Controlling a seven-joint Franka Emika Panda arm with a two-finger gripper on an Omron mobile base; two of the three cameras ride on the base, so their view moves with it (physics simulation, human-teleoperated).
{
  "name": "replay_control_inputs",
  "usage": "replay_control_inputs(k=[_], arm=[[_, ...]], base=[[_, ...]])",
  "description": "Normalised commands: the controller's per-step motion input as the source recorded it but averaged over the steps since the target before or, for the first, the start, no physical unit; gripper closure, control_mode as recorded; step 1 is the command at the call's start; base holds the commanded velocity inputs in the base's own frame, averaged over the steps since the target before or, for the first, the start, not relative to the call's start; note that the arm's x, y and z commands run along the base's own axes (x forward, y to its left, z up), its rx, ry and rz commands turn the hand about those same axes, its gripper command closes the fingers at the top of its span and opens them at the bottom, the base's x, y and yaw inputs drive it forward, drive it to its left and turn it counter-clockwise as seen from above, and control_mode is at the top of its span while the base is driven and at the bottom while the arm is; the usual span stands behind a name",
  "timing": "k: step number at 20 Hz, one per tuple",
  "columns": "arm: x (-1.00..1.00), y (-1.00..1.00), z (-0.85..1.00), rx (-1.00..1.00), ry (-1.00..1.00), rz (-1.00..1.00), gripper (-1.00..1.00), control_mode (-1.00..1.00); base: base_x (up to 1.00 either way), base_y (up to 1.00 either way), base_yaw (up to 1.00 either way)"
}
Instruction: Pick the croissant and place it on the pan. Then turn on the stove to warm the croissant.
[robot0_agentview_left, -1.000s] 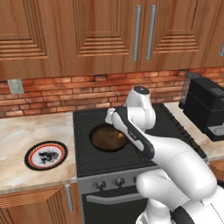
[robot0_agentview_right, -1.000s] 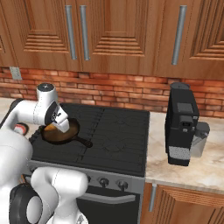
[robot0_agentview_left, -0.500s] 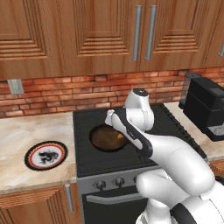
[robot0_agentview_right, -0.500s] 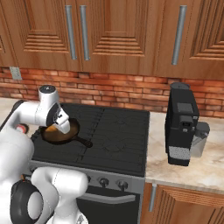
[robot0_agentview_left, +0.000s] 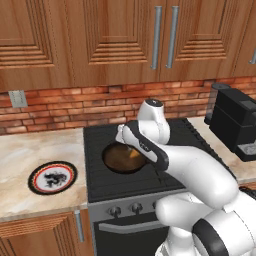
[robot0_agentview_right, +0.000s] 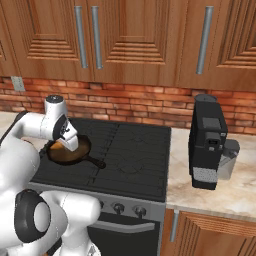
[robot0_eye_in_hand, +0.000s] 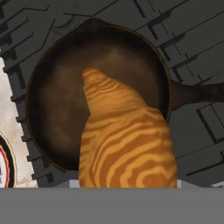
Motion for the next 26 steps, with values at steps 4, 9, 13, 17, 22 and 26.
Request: replay_control_inputs(k=[4,9,13,17,22,26], arm=[[0.00,0.01,-0.10,0.00,0.00,0.00,1.00,-1.00],[0.00,0.00,-0.14,0.00,0.00,0.00,1.00,-1.00],[0.01,0.00,-0.18,0.00,0.00,0.00,1.00,-1.00],[0.08,0.04,-0.14,0.00,0.00,0.00,1.00,-1.00],[0.17,0.09,-0.07,0.00,0.00,0.00,1.00,-1.00],[0.19,0.11,-0.06,0.00,0.00,0.00,1.00,-1.00]], base=[[0.00,0.00,0.00],[0.00,0.00,0.00],[0.00,0.00,0.00],[0.00,0.00,0.00],[0.00,0.00,0.00],[0.00,0.00,0.00]])
